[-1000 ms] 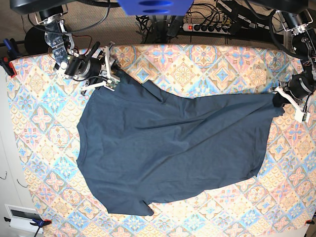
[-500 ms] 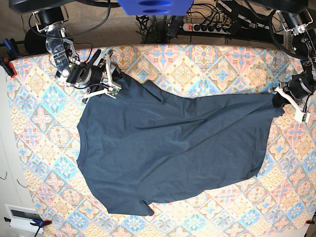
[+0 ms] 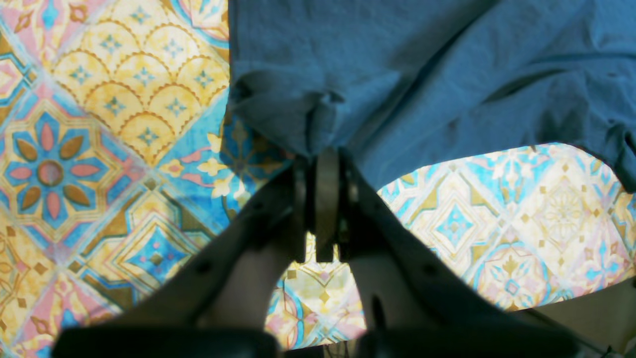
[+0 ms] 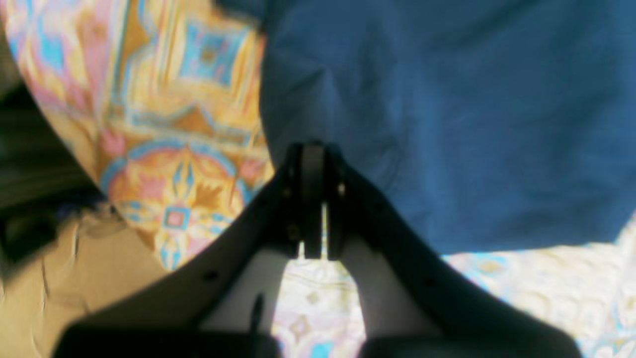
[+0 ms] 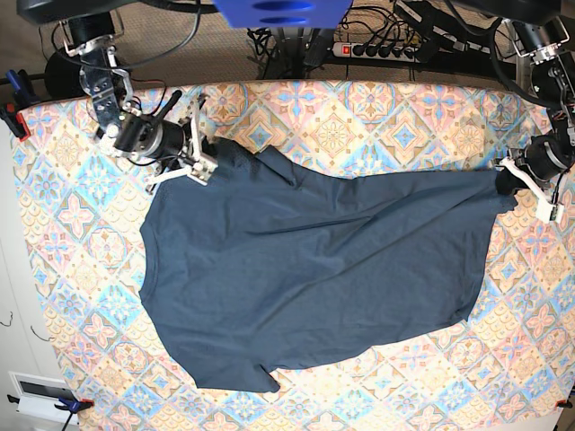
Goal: Layout the t-shirt on the table in an organized manner, then fold the t-shirt properly
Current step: 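Pull the shoulder edge with the right gripper away from the left gripper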
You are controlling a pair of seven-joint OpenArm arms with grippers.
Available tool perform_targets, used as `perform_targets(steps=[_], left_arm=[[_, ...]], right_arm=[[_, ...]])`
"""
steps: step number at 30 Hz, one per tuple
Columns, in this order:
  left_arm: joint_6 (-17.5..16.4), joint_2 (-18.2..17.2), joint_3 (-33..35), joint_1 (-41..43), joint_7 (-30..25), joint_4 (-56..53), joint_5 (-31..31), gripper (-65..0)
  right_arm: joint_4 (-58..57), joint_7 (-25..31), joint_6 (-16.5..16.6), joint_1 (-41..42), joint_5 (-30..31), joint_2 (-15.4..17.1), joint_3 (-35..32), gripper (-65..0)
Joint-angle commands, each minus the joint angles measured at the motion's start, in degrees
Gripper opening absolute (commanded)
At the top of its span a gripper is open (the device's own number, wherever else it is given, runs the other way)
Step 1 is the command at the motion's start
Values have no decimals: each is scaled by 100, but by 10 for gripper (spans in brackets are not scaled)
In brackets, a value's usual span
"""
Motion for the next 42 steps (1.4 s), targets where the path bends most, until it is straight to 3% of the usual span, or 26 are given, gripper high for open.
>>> perform_targets(steps=[1, 5, 9, 15, 22, 30, 36, 42], left_arm=[[-13, -139, -41, -36, -89, 86, -65, -650], [-13, -157, -41, 140, -89, 95, -38, -650], [-13, -289, -33, 333, -89, 95, -65, -650], [-13, -306, -50, 500, -89, 95, -21, -650], [-13, -315, -50, 562, -98, 95, 164, -650], [-13, -306, -33, 729, -107, 95, 568, -650], [-13, -254, -33, 685, -133, 95, 524, -650], [-13, 124, -50, 219, -406, 68, 524, -650]], right_arm=[[113, 29, 1, -87, 190, 99, 189, -644], [139, -6, 1, -421, 1324, 231, 875, -644], [148, -6, 1, -764, 1922, 459, 1332, -644], [157, -6, 1, -1098, 1966, 486, 1508, -644], [157, -6, 1, -1221, 1984, 952, 1587, -644], [192, -14, 1, -1934, 2344, 1005, 2404, -644], [192, -14, 1, -1916, 2344, 1005, 2536, -644], [165, -14, 1, -1265, 2344, 987, 2536, -644]])
